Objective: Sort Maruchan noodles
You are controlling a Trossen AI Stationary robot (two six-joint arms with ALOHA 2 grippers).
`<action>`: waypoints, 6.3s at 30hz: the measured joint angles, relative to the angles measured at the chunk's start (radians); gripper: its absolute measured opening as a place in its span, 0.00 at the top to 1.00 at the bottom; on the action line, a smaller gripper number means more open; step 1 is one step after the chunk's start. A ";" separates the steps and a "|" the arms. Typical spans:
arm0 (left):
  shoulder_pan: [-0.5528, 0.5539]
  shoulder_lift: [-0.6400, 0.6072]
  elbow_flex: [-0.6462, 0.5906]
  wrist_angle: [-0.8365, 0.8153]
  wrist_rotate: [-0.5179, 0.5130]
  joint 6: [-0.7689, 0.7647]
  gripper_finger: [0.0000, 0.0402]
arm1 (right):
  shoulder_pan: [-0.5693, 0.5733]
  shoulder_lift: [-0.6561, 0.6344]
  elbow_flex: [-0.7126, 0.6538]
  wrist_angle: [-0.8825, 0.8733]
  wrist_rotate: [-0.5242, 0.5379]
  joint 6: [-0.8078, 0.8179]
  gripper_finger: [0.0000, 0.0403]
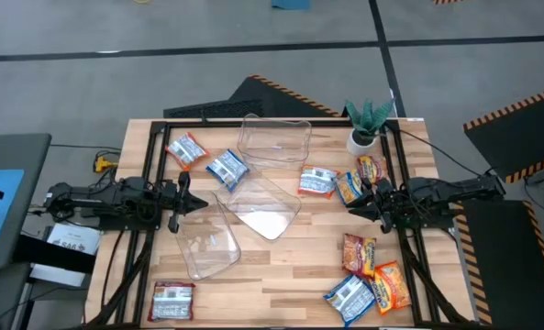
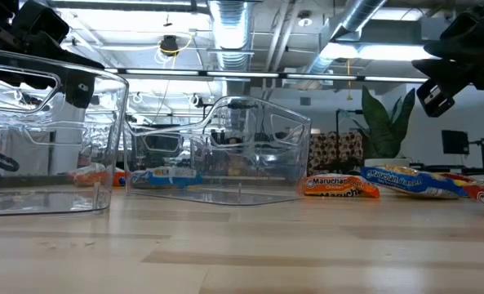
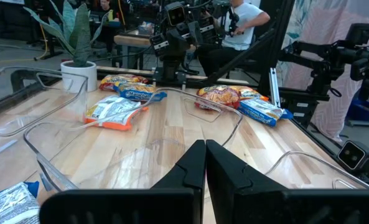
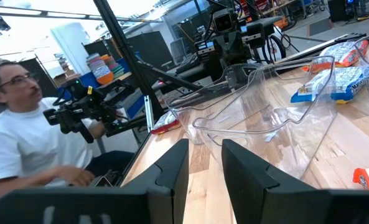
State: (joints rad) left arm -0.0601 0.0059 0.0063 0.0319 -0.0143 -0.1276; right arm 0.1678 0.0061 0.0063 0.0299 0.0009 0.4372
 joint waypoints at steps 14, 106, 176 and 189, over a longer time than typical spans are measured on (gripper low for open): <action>0.000 0.000 0.000 0.000 0.000 0.000 1.00 | 0.000 0.000 0.000 0.000 0.000 0.000 0.70; 0.000 0.000 0.000 0.000 0.000 0.000 1.00 | 0.000 0.000 0.000 0.000 0.000 0.000 0.70; 0.774 1.297 0.594 -0.327 0.141 -0.102 0.49 | 0.000 0.000 0.000 0.000 0.000 0.000 0.70; 0.774 1.350 0.566 -0.228 0.145 -0.122 0.49 | 0.000 0.000 0.000 0.000 0.000 0.000 0.70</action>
State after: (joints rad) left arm 0.7136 1.3556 0.5724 -0.1961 0.1310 -0.2492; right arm 0.1680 0.0059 0.0063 0.0299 0.0006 0.4373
